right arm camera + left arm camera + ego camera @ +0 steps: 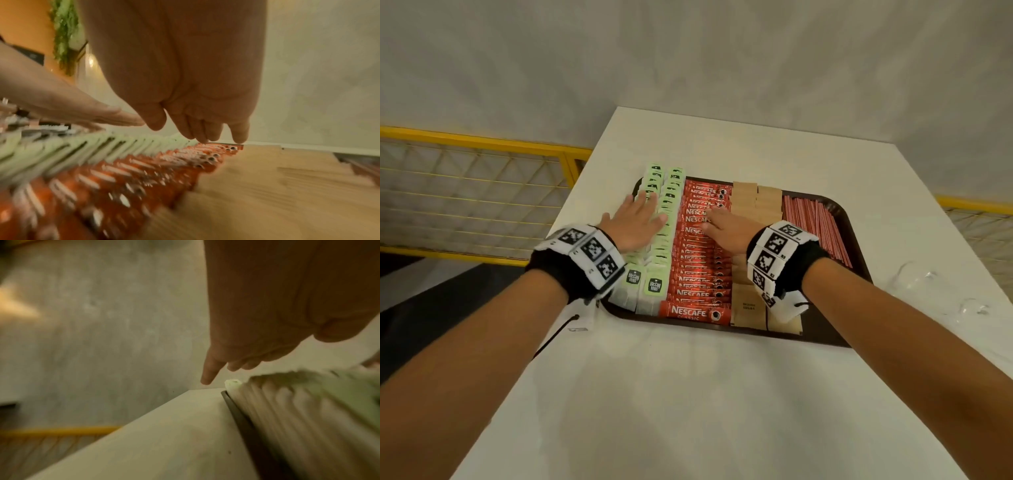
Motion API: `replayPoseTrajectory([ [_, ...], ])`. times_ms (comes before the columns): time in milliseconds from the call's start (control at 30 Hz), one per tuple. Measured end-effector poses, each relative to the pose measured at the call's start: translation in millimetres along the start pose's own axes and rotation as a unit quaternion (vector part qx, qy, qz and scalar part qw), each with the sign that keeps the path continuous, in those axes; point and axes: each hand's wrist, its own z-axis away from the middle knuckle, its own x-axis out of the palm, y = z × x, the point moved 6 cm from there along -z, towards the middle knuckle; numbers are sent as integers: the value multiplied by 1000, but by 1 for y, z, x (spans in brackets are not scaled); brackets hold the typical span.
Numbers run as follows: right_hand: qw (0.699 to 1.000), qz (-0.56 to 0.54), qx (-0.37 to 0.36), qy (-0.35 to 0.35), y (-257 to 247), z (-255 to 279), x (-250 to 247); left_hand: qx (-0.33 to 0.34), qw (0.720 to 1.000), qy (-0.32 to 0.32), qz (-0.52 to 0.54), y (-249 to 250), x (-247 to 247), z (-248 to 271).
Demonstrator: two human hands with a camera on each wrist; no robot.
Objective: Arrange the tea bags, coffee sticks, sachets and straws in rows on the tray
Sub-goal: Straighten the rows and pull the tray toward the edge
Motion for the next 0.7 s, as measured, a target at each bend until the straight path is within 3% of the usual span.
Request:
replayPoseTrajectory([
  [100,988,-155,9,5,-14,-3,-13,-27,983,35,176,0,-29,0],
  [233,929,-364,56,24,-37,-23,-16,-49,943,15,328,-5,-37,-5],
  [367,925,-371,76,-6,-54,-36,-5,-27,911,-50,408,3,-25,0],
  [533,924,-374,74,9,-60,-37,2,-16,884,-44,465,21,-24,18],
  [600,890,-450,72,8,-60,-35,4,9,883,-50,467,22,-24,18],
  [700,856,-501,108,65,-45,-24,0,-3,844,-4,536,4,-30,11],
])
